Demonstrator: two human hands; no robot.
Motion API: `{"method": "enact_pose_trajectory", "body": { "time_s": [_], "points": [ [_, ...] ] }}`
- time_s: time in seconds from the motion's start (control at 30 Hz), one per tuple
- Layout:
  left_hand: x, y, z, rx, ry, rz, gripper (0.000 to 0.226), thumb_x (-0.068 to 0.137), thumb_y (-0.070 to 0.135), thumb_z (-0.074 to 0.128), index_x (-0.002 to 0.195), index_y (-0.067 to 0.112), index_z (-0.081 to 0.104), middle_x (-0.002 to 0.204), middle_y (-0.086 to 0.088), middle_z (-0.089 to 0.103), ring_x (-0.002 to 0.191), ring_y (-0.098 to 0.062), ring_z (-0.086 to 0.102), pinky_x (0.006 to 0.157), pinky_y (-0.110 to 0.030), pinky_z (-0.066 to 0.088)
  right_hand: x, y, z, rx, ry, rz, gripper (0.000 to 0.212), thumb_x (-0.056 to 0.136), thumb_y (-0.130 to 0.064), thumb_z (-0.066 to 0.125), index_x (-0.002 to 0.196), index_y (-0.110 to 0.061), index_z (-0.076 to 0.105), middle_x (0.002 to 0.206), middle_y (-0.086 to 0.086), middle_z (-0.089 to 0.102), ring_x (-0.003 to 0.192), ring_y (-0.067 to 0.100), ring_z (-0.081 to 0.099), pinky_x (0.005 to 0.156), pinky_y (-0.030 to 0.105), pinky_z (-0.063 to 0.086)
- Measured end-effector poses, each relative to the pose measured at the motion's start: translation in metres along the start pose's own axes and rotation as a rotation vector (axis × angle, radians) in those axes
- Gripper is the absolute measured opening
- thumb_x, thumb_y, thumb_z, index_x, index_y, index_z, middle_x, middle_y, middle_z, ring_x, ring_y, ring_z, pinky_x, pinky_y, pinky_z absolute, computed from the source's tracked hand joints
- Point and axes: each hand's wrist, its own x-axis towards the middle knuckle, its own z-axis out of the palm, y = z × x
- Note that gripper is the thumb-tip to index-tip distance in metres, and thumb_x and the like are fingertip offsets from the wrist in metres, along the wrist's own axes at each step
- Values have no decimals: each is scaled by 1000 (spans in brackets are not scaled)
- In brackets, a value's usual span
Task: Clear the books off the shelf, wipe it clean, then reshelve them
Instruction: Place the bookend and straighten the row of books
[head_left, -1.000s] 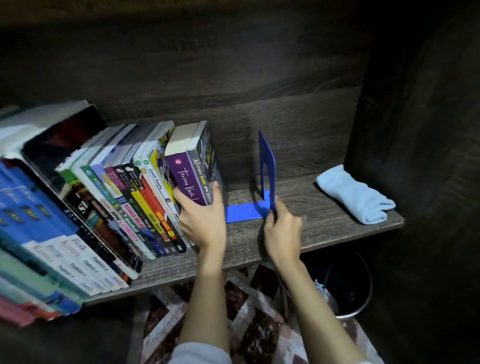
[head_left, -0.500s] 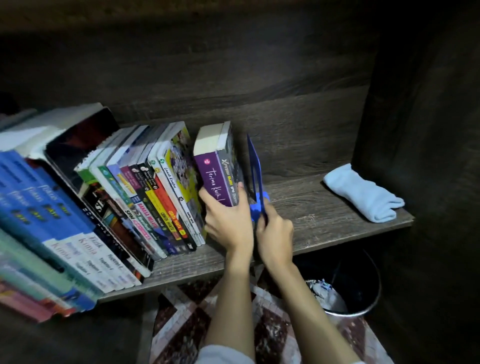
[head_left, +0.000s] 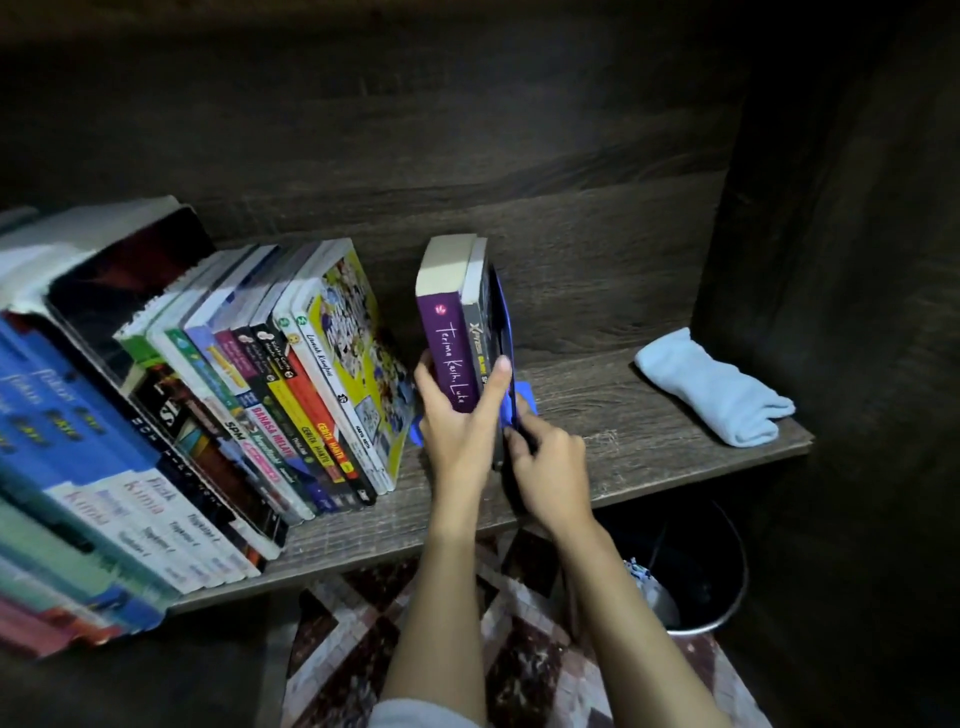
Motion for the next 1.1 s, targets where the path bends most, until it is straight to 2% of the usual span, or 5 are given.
{"method": "enact_pose_trajectory", "body": {
  "time_s": [0.23,0.43,0.8,0.9,1.1],
  "points": [
    [23,-6,-41,-46,-423,-97,75,65,9,77,133,10,46,109,2,66,89,0,64,83,-18,52,4,5,-14,146,-120,5,45,88,-9,63,131,-15,55,127,10,59,123,24,53,98,20,37],
    [24,-18,-36,-62,-485,-40,96,68,-17,69,136,36,26,125,-2,57,102,-6,63,76,-17,52,15,13,-8,189,-98,-17,49,83,1,59,128,-19,61,122,2,64,118,12,57,100,21,42],
    [24,-28,-23,184,-398,82,103,75,15,76,151,25,7,140,1,48,121,-11,53,106,-32,41,24,16,-14,254,-191,-8,54,69,-12,64,123,-21,64,107,-7,70,97,-3,61,91,18,45],
    [20,-26,-17,220,-360,105,101,77,8,75,151,23,7,135,1,52,113,-9,55,95,-9,41,22,19,-9,204,-159,4,53,74,-9,72,125,-22,63,107,1,72,101,13,65,93,30,48],
    [27,-15,-33,121,-458,-17,94,79,15,74,150,31,15,133,12,53,111,5,54,97,-19,44,16,12,0,43,-85,28,64,73,-37,77,132,-28,55,111,8,70,108,29,62,92,39,47]
  ]
}}
